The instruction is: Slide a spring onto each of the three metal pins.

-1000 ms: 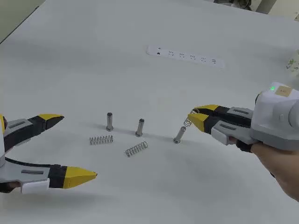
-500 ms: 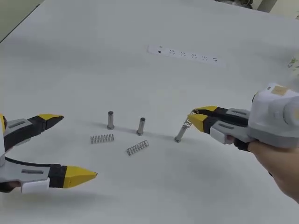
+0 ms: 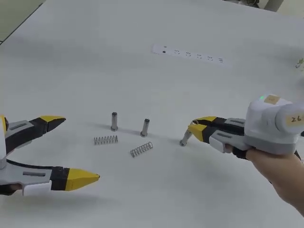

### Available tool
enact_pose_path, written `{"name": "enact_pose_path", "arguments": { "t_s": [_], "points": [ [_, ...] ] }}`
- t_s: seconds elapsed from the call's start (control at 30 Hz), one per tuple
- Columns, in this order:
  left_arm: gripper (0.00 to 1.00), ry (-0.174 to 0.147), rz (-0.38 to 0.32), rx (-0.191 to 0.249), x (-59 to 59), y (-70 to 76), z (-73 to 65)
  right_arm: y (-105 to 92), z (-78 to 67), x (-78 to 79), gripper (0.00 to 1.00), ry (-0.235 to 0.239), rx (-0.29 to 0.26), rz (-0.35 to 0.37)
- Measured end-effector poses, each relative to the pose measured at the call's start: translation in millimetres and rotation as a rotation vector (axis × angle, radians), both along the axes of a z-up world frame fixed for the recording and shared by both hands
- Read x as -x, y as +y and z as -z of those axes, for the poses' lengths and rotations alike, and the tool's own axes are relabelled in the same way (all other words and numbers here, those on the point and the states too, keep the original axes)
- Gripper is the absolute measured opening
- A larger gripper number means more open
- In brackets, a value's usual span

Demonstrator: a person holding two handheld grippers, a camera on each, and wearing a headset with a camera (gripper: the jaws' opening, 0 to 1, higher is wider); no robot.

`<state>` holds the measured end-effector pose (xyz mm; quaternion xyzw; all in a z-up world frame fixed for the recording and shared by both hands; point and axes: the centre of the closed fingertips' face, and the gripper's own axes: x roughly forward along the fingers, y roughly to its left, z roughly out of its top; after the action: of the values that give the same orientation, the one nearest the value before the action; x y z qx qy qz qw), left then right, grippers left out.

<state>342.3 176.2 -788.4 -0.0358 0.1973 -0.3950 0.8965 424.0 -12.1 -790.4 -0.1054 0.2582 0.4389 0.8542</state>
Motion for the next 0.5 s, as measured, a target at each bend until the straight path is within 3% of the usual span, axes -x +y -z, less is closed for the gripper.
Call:
{"name": "enact_pose_path", "arguments": {
  "t_s": [0.5],
  "points": [
    [0.98, 0.005, 0.007, 0.004, 0.3, -3.4, 0.5, -0.5, 25.5, 10.0, 0.08, 0.037, 0.045, -0.02]
  ]
}}
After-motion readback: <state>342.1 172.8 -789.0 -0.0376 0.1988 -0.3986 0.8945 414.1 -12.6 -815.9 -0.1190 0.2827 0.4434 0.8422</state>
